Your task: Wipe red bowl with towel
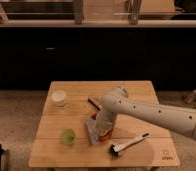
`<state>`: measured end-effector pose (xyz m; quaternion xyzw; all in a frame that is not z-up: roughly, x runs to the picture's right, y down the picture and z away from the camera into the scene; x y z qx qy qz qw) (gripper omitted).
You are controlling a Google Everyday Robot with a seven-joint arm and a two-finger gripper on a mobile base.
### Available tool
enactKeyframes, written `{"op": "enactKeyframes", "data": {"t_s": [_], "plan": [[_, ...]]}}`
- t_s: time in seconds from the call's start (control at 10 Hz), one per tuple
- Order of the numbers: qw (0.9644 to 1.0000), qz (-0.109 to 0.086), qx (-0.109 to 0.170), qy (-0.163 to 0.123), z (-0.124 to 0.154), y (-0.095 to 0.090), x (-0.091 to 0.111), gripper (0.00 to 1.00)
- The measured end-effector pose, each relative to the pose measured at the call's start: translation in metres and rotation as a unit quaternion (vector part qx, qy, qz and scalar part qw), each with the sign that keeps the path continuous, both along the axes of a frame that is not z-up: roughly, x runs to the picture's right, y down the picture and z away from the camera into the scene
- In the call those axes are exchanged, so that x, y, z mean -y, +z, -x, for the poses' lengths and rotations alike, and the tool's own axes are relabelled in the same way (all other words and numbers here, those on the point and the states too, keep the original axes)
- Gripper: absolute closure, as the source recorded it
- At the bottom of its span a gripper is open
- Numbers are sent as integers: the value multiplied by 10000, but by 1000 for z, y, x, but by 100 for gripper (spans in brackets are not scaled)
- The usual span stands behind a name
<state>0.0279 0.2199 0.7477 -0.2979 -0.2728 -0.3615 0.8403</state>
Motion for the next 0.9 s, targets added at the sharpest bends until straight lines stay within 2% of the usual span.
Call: {"op": "enactKeyframes", "data": {"t_s": [0.3, 0.5, 0.7, 0.9], "plan": [[9992, 54, -255, 316, -32, 4, -1, 100], [9983, 60, -380, 430, -45, 9, 4, 100], [9974, 38, -497, 528, -56, 14, 12, 100], [9966, -12, -591, 580, -63, 24, 32, 100]]}}
